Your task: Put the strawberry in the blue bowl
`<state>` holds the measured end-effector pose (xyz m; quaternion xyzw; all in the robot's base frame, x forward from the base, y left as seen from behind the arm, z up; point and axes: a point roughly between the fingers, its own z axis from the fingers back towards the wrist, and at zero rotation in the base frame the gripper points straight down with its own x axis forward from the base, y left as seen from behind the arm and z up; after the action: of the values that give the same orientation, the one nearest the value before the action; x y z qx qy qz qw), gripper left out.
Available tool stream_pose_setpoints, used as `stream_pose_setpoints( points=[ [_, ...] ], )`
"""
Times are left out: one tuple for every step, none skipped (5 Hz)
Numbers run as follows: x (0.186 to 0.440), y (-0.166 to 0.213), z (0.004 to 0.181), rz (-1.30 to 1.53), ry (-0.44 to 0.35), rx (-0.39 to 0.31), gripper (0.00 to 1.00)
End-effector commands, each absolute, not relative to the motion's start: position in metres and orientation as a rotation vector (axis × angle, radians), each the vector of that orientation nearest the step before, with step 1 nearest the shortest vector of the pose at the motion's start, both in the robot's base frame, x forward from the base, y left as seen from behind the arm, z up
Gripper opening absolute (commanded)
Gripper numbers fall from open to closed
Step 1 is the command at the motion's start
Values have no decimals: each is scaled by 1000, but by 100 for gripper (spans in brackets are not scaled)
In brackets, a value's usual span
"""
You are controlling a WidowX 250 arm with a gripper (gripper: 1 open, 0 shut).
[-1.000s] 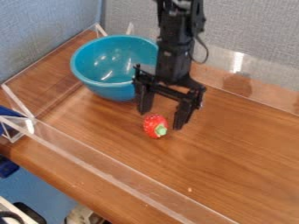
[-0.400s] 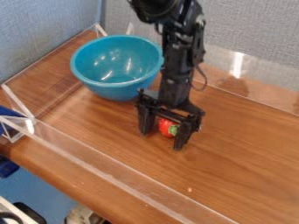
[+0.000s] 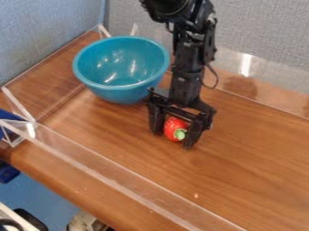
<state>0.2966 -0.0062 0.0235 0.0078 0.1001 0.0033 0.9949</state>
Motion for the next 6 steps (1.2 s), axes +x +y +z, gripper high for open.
stream_pose_setpoints(
  points=[
    [309, -6, 34, 9, 159, 9, 0],
    [308, -9, 35, -4, 155, 2, 0],
    [308, -12, 36, -19, 149, -6, 0],
    [307, -15, 36, -33, 145, -13, 0],
    [306, -18, 37, -46, 141, -19, 0],
    [306, -21, 37, -59, 137, -26, 0]
  ],
)
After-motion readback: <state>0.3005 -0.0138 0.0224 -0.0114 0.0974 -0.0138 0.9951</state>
